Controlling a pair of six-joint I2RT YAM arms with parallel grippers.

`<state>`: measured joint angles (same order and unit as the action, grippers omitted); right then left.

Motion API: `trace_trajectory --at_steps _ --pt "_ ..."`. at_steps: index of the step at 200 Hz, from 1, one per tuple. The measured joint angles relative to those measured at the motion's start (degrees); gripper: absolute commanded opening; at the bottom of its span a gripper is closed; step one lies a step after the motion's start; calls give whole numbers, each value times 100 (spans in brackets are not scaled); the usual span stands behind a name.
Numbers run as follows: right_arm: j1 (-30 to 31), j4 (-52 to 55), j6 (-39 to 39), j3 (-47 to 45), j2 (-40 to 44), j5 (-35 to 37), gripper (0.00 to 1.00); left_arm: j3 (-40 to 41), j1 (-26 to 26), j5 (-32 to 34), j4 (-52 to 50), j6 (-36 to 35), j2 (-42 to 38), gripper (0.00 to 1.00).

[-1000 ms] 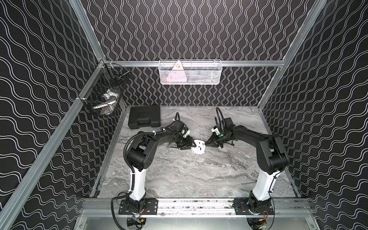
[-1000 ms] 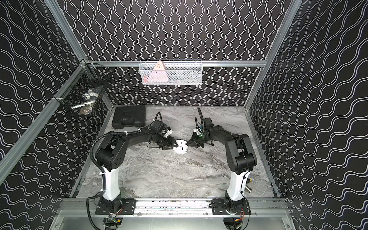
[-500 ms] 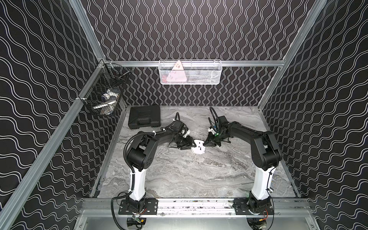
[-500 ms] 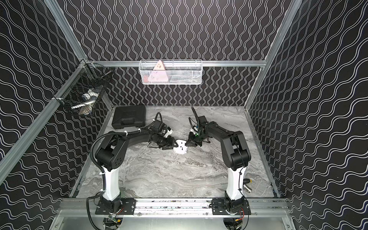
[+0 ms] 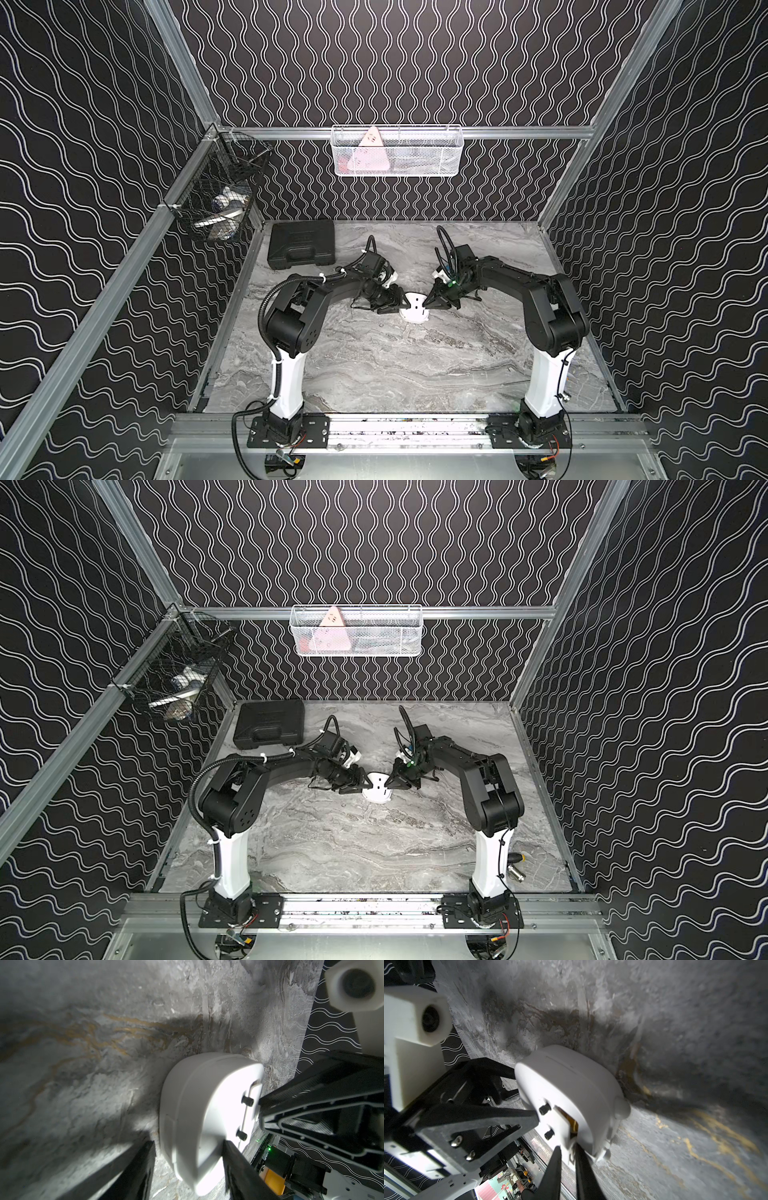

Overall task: Insert the battery into the alarm
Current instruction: Install the cover on the alarm.

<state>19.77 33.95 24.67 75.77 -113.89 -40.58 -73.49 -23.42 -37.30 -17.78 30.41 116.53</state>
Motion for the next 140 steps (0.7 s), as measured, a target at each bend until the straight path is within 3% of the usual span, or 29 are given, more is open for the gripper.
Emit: trace_trajectory --at_steps 140 --pt "-4 -68 212 -81 46 -24 4 0 -7 2 0 0 0 56"
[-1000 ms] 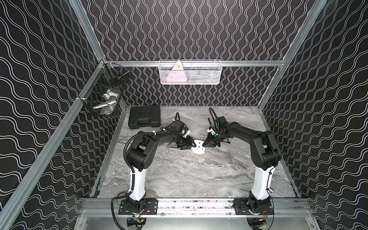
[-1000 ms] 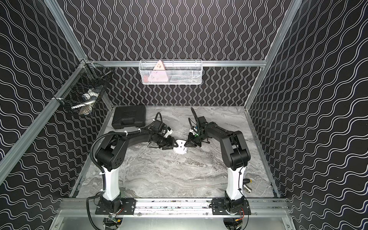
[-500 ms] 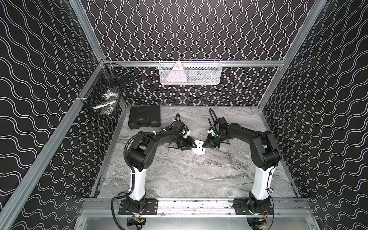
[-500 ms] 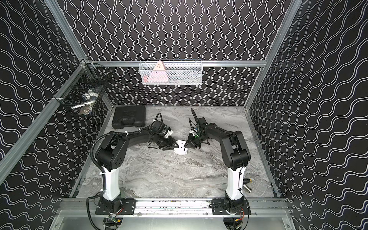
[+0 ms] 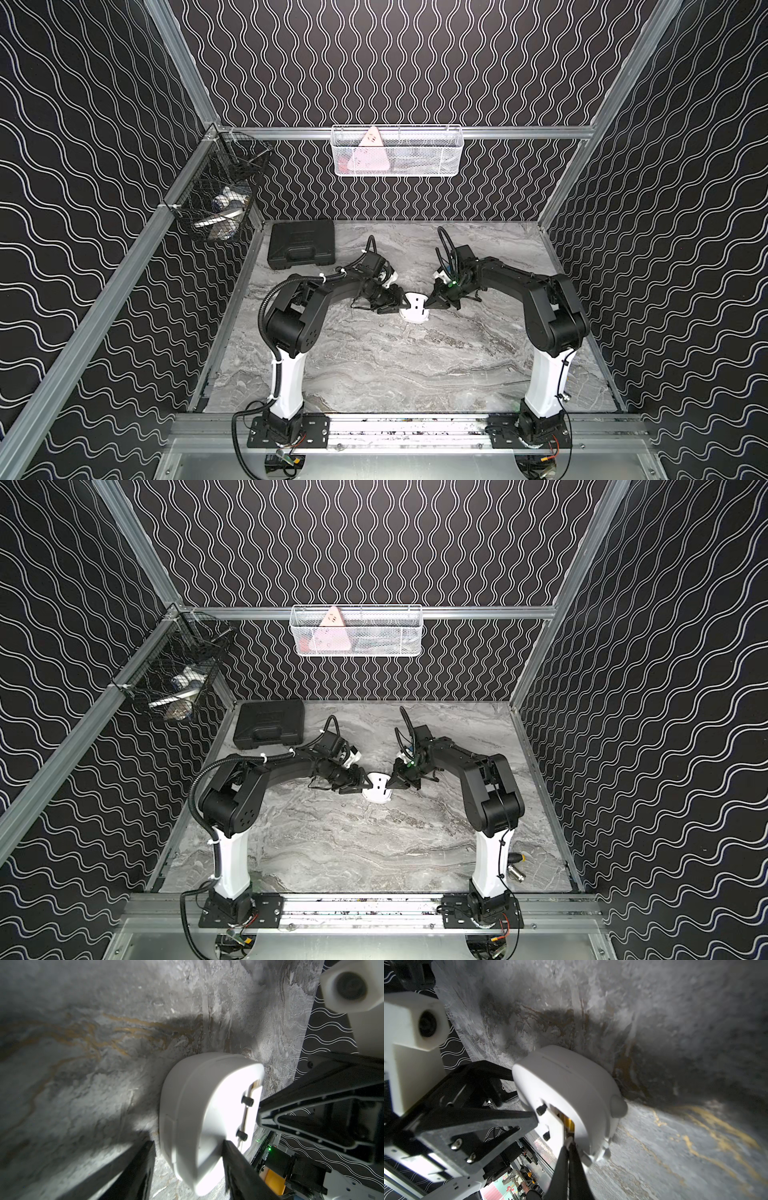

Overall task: Insert the battery into the alarm
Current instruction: Install the cover on the alarm.

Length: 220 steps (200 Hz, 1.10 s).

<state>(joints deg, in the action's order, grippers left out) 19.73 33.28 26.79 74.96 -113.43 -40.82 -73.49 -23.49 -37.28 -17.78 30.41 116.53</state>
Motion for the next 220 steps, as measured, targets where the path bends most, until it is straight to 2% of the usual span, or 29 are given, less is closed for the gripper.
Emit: trace_trajectory --at_steps 96,162,220 --pt "-114 -162 334 -354 466 107 0 0 0 0 -2 0 0 57" --pt "-7 481 278 164 398 848 0 13 0 -11 22 7 2 57" --pt "177 997 280 708 81 1056 0 39 -7 -116 107 94 39 57"
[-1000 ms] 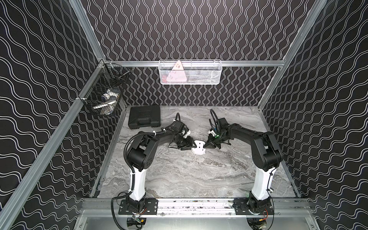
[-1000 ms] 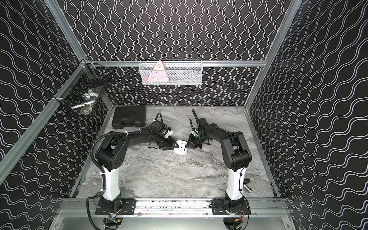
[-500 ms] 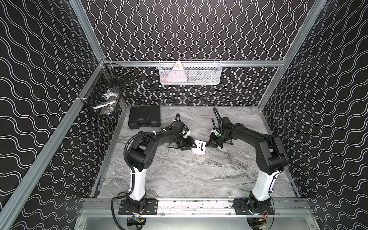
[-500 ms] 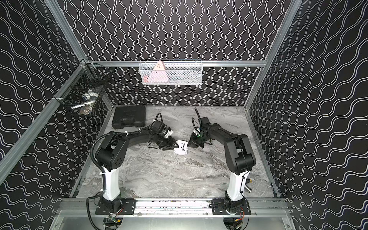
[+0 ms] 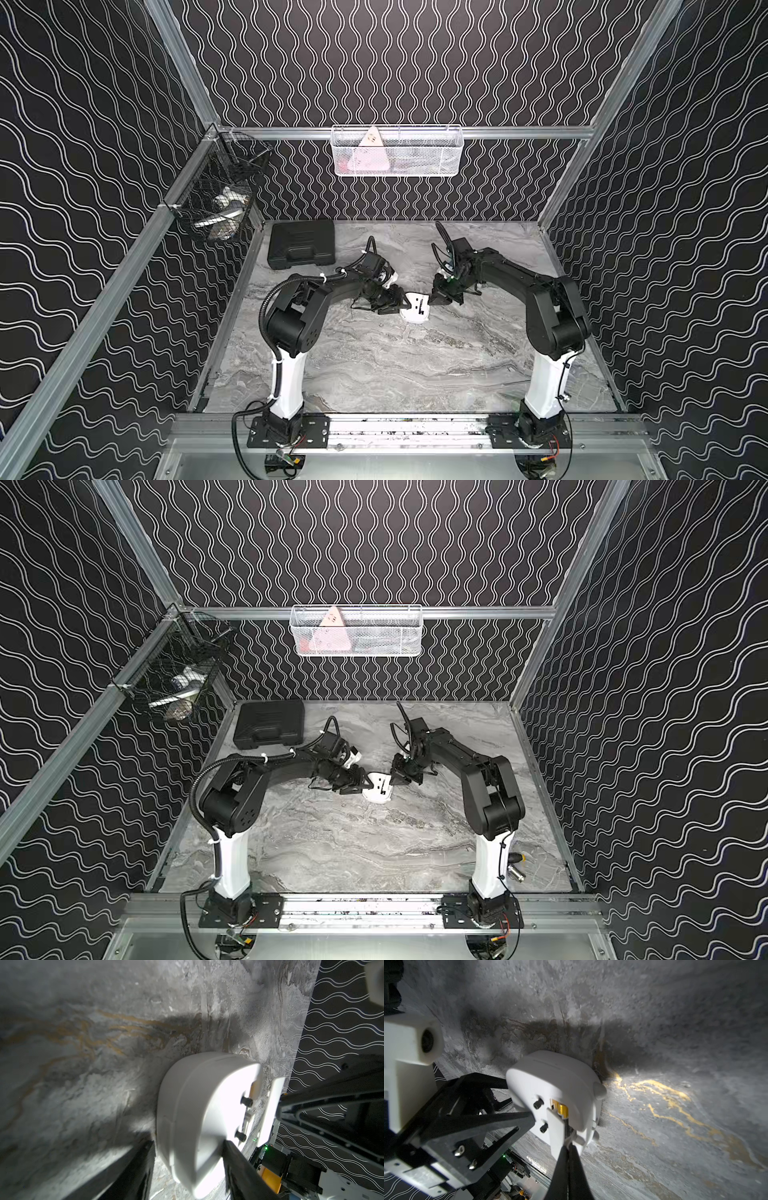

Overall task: Insert the battery into the alarm
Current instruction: Install the cover on the alarm.

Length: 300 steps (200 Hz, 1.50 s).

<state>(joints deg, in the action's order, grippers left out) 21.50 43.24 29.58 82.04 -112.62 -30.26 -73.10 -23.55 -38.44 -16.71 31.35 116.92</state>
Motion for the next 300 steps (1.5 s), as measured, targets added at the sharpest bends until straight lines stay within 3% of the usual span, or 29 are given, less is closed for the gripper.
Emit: trace_trajectory --at_steps 143,300 --pt "260 627 -72 520 -286 463 0 4 -7 -55 39 0 13 57" --pt "328 621 -92 603 -442 450 0 9 -9 -59 50 2 13 57"
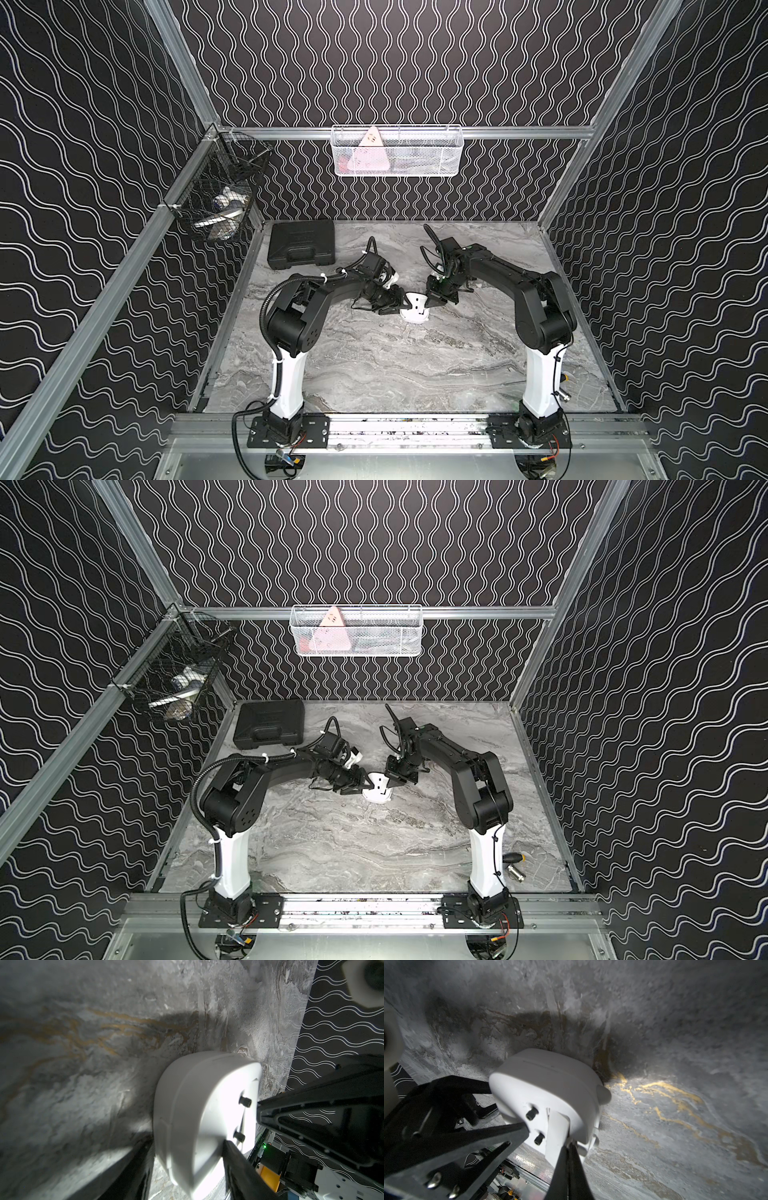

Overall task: Insert the battery into the alarm
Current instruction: Install the cover on the alarm.

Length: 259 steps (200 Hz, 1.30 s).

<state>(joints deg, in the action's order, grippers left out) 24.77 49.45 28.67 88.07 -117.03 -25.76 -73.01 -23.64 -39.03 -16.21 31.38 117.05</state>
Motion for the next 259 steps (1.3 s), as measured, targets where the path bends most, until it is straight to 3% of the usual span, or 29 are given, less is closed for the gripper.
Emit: trace_trajectory --at_steps 259 --pt "254 210 -142 146 22 614 0 24 -28 -79 -9 11 0 57"
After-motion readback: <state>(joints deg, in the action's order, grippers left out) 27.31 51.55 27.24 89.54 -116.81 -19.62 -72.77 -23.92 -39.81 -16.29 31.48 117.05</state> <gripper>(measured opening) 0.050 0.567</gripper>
